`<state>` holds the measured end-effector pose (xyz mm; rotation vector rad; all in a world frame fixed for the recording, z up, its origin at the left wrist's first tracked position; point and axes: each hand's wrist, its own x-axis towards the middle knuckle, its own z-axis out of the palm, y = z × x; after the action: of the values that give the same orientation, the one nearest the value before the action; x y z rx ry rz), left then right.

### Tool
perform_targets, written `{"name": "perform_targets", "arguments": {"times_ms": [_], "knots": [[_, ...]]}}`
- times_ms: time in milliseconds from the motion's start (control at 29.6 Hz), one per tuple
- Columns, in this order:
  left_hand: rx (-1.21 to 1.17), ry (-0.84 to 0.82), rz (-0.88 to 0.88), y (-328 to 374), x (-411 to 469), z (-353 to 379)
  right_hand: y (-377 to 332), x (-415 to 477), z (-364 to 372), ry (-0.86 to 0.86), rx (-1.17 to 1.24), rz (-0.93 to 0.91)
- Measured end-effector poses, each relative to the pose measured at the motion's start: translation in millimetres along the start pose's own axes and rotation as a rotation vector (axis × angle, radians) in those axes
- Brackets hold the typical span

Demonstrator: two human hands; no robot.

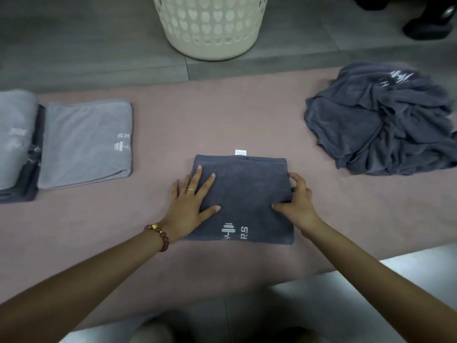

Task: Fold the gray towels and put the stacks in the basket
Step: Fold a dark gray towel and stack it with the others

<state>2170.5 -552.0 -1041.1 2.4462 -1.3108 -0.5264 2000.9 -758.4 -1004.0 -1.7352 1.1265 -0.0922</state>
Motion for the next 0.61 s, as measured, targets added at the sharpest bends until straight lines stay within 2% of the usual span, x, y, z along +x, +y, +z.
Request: {"name": "perform_targets", "arguments": {"times_ms": [101, 203, 304, 406, 473, 541, 609], "knots": [[-0.527, 0.172, -0.085, 13.9, 0.4, -7.1, 5.1, -2.0, -3.2, -0.005, -0.024, 0.017], [-0.822, 0.275, -0.26, 13.4, 9.8, -14.6, 1.0, -9.4, -5.7, -0.013, -0.101, -0.046], [-0.96, 0.218, -0.411, 13.9, 12.9, -22.9, -7.8, -19.5, -4.1, 0.031, -0.236, -0.178], [-1.081, 0.186, -0.299, 20.0, 10.9, -31.2, -19.2, -23.7, 0.3, 0.013, -0.236, -0.291], [-1.077, 0.147, -0.201, 25.4, 10.1, -36.6, -27.5, -23.1, 3.3, -0.044, -0.164, -0.262], [-1.005, 0.117, -0.117, 30.4, 11.6, -41.1, -38.8, -22.9, 4.8, -0.143, 0.007, -0.106], [-0.982, 0.113, -0.068, 35.2, 16.3, -45.2, -50.4, -22.9, 4.8, -0.269, 0.278, 0.127]]}}
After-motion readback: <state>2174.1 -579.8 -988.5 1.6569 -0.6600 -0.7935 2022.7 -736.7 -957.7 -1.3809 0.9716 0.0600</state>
